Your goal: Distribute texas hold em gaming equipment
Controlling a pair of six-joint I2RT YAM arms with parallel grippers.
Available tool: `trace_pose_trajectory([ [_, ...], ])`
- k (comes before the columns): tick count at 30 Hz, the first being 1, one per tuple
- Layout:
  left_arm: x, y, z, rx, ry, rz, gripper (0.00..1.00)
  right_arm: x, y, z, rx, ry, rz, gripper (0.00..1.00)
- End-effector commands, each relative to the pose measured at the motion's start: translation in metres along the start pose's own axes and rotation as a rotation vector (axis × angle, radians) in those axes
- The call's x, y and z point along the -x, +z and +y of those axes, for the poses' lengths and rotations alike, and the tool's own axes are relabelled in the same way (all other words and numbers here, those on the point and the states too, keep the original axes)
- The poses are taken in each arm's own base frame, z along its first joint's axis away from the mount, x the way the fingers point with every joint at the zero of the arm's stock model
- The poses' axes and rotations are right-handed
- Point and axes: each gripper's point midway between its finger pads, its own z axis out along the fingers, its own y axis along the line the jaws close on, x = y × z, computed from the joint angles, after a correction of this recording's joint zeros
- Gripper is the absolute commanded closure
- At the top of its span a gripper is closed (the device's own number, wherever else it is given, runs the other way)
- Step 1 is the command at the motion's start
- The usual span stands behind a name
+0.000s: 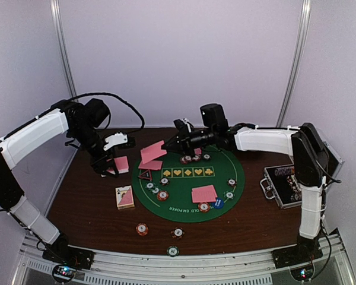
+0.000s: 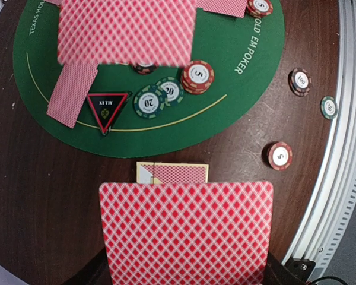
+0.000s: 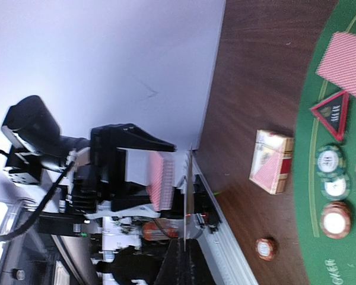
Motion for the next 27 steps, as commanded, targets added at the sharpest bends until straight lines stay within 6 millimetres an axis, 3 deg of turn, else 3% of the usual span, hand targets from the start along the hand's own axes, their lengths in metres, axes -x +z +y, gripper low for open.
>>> trace_pose_trajectory([
  [1, 0.000, -0.004, 0.002, 0.022, 0.018, -0.009, 1.00, 0.000, -0.042, -0.018, -0.304, -0.234, 0.026, 1.00],
  [5, -0.001, -0.003, 0.003, 0.025, 0.014, -0.001, 1.00, 0.010, -0.077, -0.060, -0.730, -0.430, 0.053, 1.00],
  [11, -0.004, -0.005, 0.003, 0.027, -0.003, -0.001, 1.00, 0.034, -0.100, -0.085, -1.158, -0.784, 0.086, 1.00],
  [16, -0.008, -0.007, 0.002, 0.031, -0.007, 0.000, 1.00, 0.043, -0.091, -0.085, -1.364, -1.074, 0.118, 1.00],
  [21, -0.008, -0.010, 0.001, 0.032, -0.009, -0.001, 1.00, 0.044, -0.066, -0.087, -1.511, -1.405, 0.135, 1.00],
  [27, -0.005, -0.012, 0.001, 0.029, -0.010, -0.011, 1.00, 0.027, -0.033, -0.118, -1.625, -1.666, 0.257, 1.00],
])
